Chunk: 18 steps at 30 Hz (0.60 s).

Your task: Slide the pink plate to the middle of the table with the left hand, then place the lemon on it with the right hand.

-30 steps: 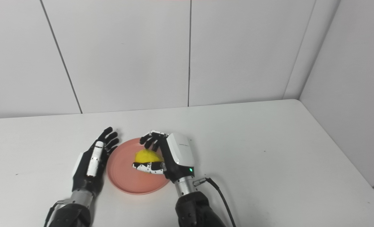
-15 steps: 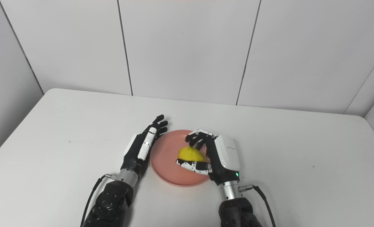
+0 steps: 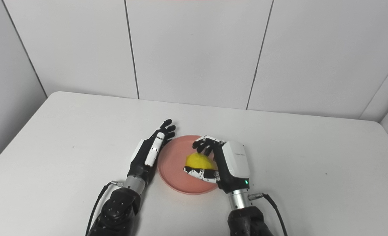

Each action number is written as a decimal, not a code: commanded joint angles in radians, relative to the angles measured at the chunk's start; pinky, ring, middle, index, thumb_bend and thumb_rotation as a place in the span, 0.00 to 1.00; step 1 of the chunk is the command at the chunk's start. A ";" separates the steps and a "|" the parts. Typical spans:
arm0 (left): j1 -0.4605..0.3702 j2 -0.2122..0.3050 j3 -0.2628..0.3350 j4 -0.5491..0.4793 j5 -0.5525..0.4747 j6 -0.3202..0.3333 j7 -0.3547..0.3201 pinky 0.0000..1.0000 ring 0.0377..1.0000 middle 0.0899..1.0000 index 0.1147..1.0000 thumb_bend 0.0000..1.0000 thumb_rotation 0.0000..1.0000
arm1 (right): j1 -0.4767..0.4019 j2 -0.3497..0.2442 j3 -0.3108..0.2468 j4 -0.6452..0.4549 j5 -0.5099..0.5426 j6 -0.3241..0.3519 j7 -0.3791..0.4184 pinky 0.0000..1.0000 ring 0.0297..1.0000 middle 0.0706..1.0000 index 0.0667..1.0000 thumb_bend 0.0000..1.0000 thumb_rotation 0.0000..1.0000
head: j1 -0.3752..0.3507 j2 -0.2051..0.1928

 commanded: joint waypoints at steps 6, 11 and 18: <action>-0.020 -0.018 -0.016 0.008 -0.002 0.012 -0.016 0.90 0.90 0.90 0.88 0.35 1.00 | -0.011 -0.014 -0.008 -0.024 0.022 -0.026 0.043 0.60 0.61 0.57 0.46 0.52 0.07 | -0.001 0.000; -0.023 -0.014 -0.018 0.016 0.003 0.007 -0.016 0.89 0.91 0.91 0.89 0.35 1.00 | -0.009 -0.023 -0.009 -0.032 0.045 -0.061 0.068 0.70 0.75 0.76 0.76 0.63 0.24 | -0.003 -0.002; -0.024 -0.013 -0.013 0.020 -0.008 0.011 -0.022 0.91 0.92 0.92 0.90 0.35 1.00 | -0.001 -0.020 -0.017 -0.046 0.081 -0.078 0.088 0.72 0.83 0.87 0.84 0.64 0.40 | -0.011 -0.005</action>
